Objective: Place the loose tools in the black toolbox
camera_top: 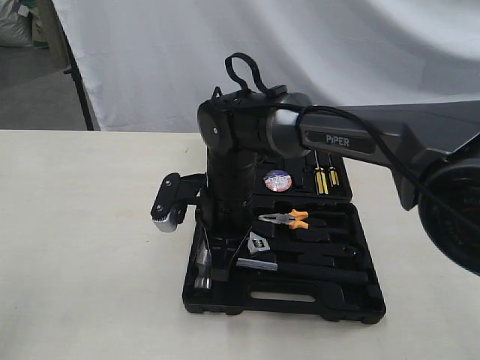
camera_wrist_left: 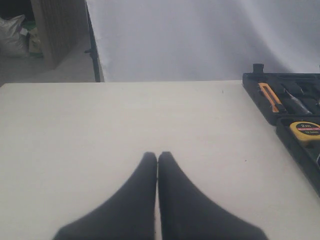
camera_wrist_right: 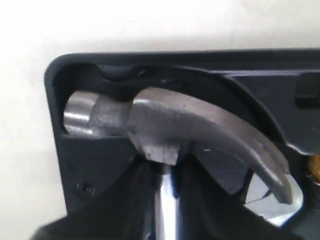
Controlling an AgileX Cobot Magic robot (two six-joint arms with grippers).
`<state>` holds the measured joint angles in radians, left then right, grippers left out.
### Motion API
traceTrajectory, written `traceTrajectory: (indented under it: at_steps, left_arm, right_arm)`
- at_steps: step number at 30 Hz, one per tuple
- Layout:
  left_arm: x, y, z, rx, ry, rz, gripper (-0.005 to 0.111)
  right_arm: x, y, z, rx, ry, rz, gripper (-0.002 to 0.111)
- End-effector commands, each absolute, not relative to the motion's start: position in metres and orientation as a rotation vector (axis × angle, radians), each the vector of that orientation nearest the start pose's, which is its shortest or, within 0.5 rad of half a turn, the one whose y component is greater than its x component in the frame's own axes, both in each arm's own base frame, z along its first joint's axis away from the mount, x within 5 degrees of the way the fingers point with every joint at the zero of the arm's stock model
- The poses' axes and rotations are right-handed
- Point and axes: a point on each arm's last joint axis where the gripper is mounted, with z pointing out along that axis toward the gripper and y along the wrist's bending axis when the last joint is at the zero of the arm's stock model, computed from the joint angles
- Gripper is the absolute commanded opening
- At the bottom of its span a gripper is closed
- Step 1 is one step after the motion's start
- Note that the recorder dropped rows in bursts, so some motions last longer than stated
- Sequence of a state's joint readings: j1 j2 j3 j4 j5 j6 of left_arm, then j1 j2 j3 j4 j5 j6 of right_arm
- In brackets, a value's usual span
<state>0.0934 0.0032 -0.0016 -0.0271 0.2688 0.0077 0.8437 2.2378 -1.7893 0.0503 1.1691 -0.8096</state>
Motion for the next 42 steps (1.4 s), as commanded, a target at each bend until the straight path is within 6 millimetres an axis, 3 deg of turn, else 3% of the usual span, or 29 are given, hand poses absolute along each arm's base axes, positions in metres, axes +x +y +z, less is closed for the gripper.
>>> traceTrajectory:
  at_steps: [1, 9, 21, 24, 28, 31, 34, 42]
  left_arm:
    - [0.055, 0.005, 0.189, -0.1, 1.751, 0.046, 0.001]
    - [0.055, 0.005, 0.189, -0.1, 1.751, 0.046, 0.001]
    - [0.055, 0.005, 0.189, -0.1, 1.751, 0.046, 0.001]
    - [0.055, 0.004, 0.189, -0.103, 1.751, 0.041, 0.001]
    - [0.055, 0.004, 0.189, -0.103, 1.751, 0.041, 0.001]
    - [0.055, 0.004, 0.189, -0.103, 1.751, 0.041, 0.001]
    - [0.055, 0.004, 0.189, -0.103, 1.751, 0.041, 0.001]
    - [0.055, 0.004, 0.189, -0.103, 1.751, 0.041, 0.001]
  right_arm:
    - [0.295, 0.339, 0.166, -2.28, 2.11, 0.127, 0.0]
    - [0.295, 0.338, 0.147, -2.335, 2.155, 0.116, 0.0]
    - [0.295, 0.339, 0.146, -2.33, 2.146, 0.115, 0.0]
    - [0.295, 0.339, 0.146, -2.325, 2.151, 0.115, 0.014]
    - [0.294, 0.339, 0.146, -2.332, 2.159, 0.119, 0.049]
    - [0.294, 0.339, 0.146, -2.335, 2.158, 0.119, 0.066]
    - [0.294, 0.338, 0.152, -2.325, 2.147, 0.119, 0.071]
    - [0.295, 0.338, 0.2, -2.189, 2.044, 0.11, 0.071]
